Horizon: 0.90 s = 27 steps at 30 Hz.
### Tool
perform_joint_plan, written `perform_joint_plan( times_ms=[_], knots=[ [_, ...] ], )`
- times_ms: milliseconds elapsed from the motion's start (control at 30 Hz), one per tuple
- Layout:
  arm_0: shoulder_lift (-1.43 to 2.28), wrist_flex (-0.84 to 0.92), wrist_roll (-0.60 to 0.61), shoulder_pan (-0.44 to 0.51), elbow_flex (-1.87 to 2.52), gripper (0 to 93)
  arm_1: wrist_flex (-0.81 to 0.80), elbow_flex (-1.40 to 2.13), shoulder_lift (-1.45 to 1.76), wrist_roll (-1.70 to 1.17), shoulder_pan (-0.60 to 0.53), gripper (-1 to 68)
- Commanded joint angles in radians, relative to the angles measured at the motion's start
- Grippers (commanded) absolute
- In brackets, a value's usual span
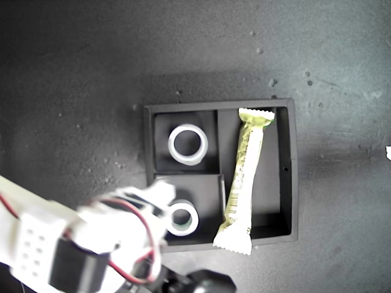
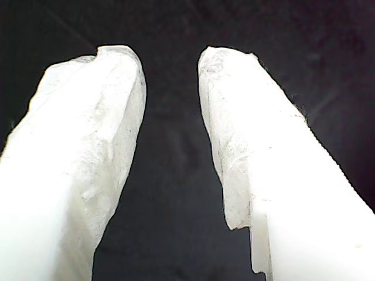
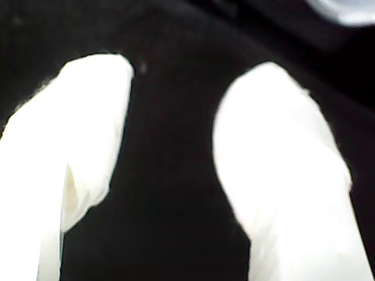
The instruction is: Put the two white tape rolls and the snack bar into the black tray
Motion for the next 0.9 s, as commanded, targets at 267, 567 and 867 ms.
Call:
perform_joint_plan(
  times_ms=[267, 567, 867],
  knots=[
    [1.442, -0.565, 0.038, -0.225, 1.615, 0.0, -0.170, 0.667, 0.733, 0.222, 0.091, -0.1],
    [1.970, -0.558, 0.025, -0.222, 2.080, 0.0, -0.222, 0.999, 0.917, 0.270, 0.212, -0.2],
    [2.052, -0.515, 0.009, -0.213, 2.237, 0.0, -0.244, 1.135, 0.917, 0.172, 0.298, -0.3]
  ],
)
